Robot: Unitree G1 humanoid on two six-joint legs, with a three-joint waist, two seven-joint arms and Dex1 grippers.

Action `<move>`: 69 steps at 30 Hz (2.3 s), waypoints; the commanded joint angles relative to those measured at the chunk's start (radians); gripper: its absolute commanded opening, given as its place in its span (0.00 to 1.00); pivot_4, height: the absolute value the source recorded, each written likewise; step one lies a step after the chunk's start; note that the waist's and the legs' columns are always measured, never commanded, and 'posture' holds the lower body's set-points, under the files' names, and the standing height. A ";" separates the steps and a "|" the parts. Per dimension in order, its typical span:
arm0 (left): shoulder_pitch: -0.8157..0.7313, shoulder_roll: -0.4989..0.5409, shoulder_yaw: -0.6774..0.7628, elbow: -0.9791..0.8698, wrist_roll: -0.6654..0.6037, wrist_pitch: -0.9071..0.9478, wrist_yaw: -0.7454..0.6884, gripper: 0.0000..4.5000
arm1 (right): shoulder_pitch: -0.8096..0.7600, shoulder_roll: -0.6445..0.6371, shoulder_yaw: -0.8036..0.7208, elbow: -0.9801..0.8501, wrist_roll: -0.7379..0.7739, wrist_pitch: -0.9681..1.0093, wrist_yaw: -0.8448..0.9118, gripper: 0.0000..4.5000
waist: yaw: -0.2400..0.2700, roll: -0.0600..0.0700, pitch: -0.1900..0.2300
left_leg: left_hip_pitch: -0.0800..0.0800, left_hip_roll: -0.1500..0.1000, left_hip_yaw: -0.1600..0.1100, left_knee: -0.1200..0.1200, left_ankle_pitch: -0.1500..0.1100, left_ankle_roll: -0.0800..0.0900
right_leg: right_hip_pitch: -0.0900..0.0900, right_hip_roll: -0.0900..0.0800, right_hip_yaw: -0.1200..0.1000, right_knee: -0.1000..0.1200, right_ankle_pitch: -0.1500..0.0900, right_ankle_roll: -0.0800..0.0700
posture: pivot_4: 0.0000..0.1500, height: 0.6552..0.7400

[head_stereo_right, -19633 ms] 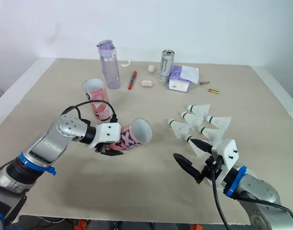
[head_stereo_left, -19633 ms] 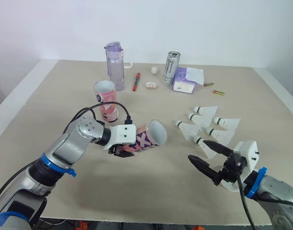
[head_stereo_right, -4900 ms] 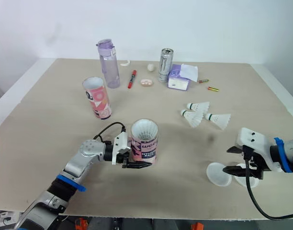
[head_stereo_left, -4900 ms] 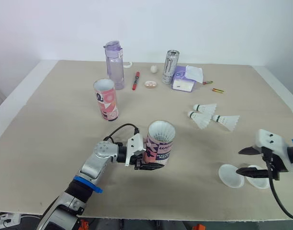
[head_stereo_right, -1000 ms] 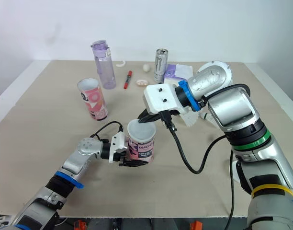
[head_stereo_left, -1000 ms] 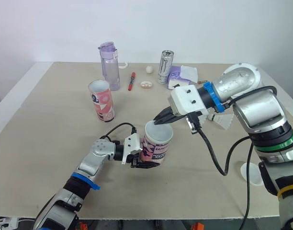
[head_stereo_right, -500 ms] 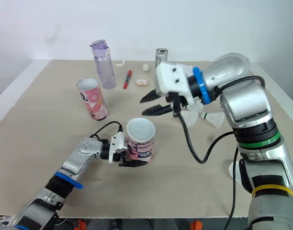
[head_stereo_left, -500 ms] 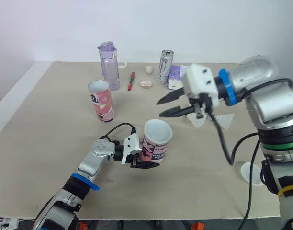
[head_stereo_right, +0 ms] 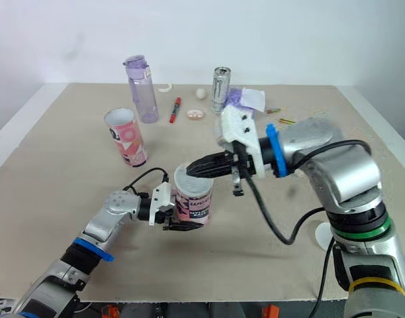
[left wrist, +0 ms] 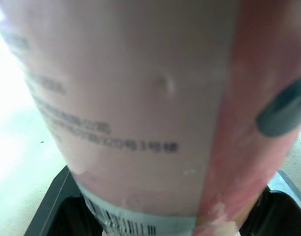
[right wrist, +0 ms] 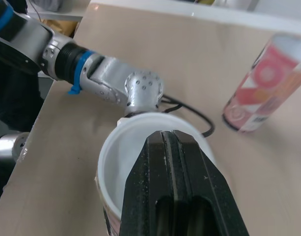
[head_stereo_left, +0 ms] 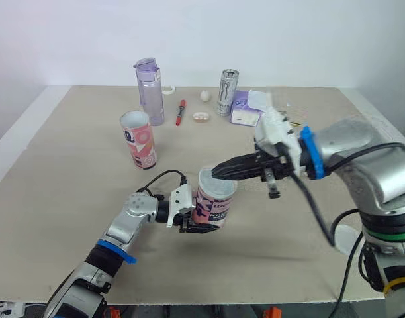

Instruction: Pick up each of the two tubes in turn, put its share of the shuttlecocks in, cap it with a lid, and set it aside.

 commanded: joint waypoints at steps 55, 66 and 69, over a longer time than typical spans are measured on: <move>0.041 0.030 0.009 0.035 0.038 0.022 0.061 0.64 | -0.116 0.065 0.245 0.089 -0.131 0.160 0.038 0.01 | 0.001 -0.009 -0.023 | 0.026 0.014 0.000 -0.020 -0.006 -0.009 | 0.010 -0.041 -0.066 -0.022 0.005 -0.010 | 1.00 1.00; 0.024 0.045 0.023 0.028 0.032 -0.005 0.052 0.64 | 0.133 -0.016 -0.422 0.021 0.194 0.180 0.022 0.01 | 0.030 -0.003 -0.005 | 0.006 0.016 0.000 -0.019 -0.004 -0.007 | 0.002 -0.046 -0.091 -0.029 0.014 -0.011 | 1.00 1.00; 0.020 0.048 0.023 0.027 0.029 -0.016 0.046 0.64 | 0.294 -0.012 -0.505 -0.008 0.170 0.112 0.004 0.01 | 0.030 -0.002 -0.005 | 0.002 0.018 0.000 -0.019 -0.004 -0.007 | 0.000 -0.041 -0.090 -0.032 0.015 -0.012 | 1.00 1.00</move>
